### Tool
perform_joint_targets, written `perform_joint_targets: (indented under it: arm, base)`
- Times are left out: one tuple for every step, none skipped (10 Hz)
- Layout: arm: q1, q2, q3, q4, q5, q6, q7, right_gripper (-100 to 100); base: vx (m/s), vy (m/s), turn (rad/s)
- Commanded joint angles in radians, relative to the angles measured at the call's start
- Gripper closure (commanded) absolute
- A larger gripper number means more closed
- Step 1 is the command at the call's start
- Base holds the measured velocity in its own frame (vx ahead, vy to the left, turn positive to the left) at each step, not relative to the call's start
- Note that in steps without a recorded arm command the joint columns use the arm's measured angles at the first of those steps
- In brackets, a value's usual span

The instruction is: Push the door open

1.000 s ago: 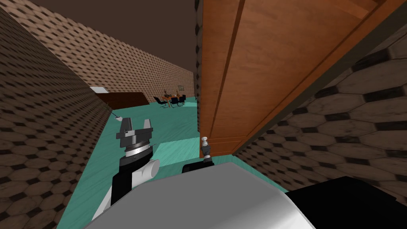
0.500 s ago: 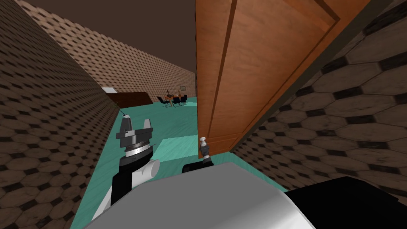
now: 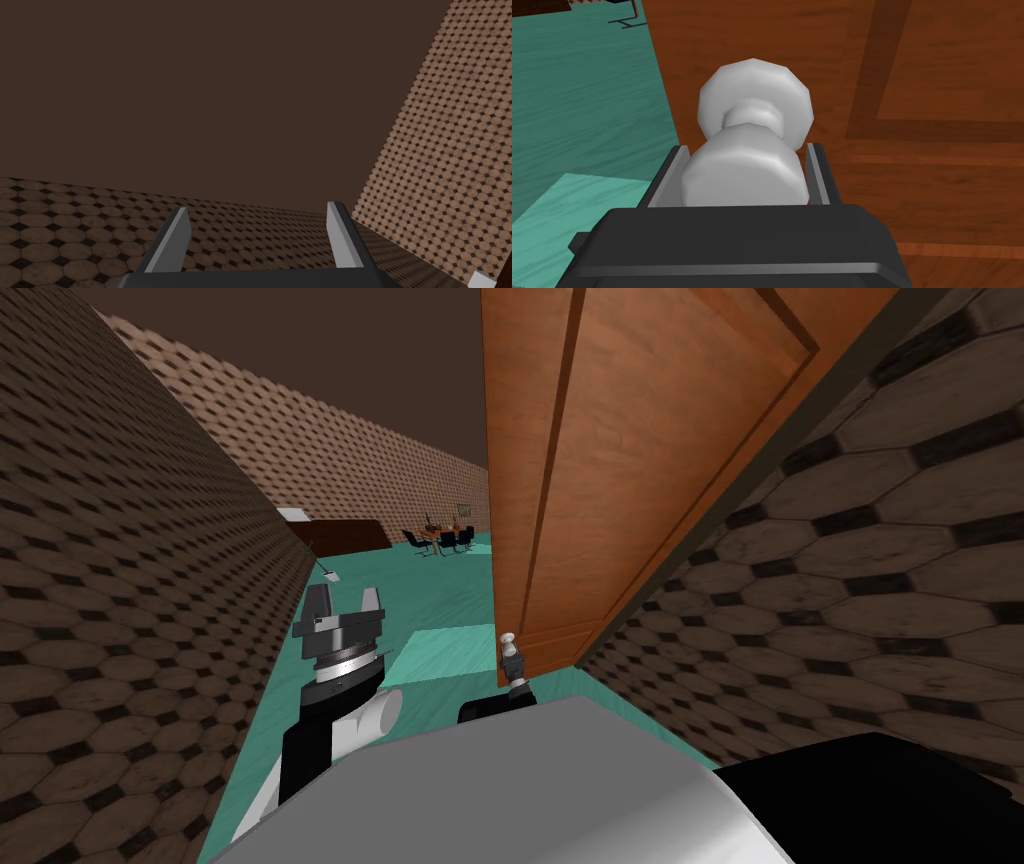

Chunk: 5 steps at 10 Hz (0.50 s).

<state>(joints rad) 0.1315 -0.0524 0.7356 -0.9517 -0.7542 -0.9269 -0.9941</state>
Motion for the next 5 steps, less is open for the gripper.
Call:
perform_joint_targets:
  arm:
    - [-0.003, -0.013, 0.011, -0.001, 0.002, 0.006, -0.008, 100]
    - [-0.006, -0.017, 0.020, -0.004, 0.005, 0.011, -0.013, 100]
    - [-0.010, -0.021, 0.029, -0.006, 0.007, 0.016, -0.018, 100]
    - [-0.013, -0.024, 0.038, -0.008, 0.009, 0.020, -0.023, 100]
    - [-0.016, -0.025, 0.046, -0.010, 0.011, 0.024, -0.028, 100]
  base:
    - [-0.186, -0.093, 0.064]
    - [-0.224, -0.107, 0.082]
    - [-0.196, -0.099, 0.078]
    - [-0.216, -0.108, 0.072]
    - [-0.205, -0.130, 0.078]
